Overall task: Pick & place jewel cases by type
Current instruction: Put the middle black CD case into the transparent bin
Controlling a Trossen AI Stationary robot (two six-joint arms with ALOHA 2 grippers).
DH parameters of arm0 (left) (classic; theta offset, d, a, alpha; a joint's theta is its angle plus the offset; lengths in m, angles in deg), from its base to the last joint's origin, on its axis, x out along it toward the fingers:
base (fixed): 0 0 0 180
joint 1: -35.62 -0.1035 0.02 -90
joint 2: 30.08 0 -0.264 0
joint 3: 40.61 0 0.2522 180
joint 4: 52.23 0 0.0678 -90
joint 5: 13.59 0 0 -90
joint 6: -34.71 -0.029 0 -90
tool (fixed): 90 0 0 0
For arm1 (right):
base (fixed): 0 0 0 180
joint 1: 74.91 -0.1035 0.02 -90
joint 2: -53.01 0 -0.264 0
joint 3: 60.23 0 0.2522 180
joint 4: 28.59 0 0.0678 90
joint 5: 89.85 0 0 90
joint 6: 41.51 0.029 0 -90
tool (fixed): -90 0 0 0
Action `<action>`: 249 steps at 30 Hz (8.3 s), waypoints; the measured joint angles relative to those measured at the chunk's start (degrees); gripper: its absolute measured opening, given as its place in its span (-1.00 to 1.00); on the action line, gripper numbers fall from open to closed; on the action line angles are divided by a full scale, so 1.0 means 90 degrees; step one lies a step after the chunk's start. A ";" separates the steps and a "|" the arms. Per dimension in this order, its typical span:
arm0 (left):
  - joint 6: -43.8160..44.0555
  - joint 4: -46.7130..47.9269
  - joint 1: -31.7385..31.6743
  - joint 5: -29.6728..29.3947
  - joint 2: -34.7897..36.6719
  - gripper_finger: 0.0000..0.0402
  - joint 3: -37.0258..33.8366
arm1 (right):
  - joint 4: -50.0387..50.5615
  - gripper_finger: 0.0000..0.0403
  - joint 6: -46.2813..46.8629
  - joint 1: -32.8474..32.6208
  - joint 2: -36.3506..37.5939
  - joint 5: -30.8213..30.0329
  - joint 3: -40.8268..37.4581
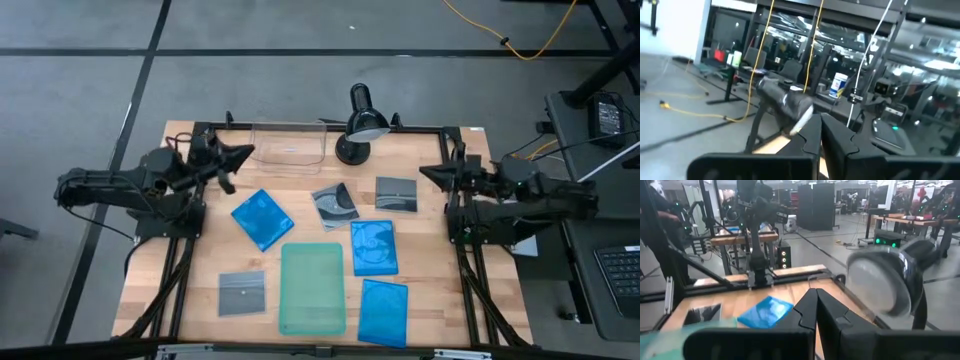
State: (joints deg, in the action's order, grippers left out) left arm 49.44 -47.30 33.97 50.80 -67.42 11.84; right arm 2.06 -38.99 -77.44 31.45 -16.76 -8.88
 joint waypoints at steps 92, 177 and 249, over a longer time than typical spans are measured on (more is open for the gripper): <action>0.6596 0.2968 -0.0316 0.2167 -0.5775 -0.25 0.1786 | -0.1068 -0.98 -0.4026 0.2750 -0.8693 0.4167 0.0730; 0.7646 0.0924 -0.0272 0.1440 -0.7396 -0.08 0.1755 | -0.1344 -0.97 -0.4655 0.2587 -0.9119 0.4697 0.0979; 0.6322 0.0812 -0.0549 0.2191 -0.7262 -0.89 0.2289 | -0.0907 -0.89 -0.4479 0.2589 -0.8746 0.4884 0.0955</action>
State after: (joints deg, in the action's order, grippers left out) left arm 106.34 -40.00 29.02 70.52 -132.78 32.44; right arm -6.10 -79.30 -54.13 -47.26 27.19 -0.29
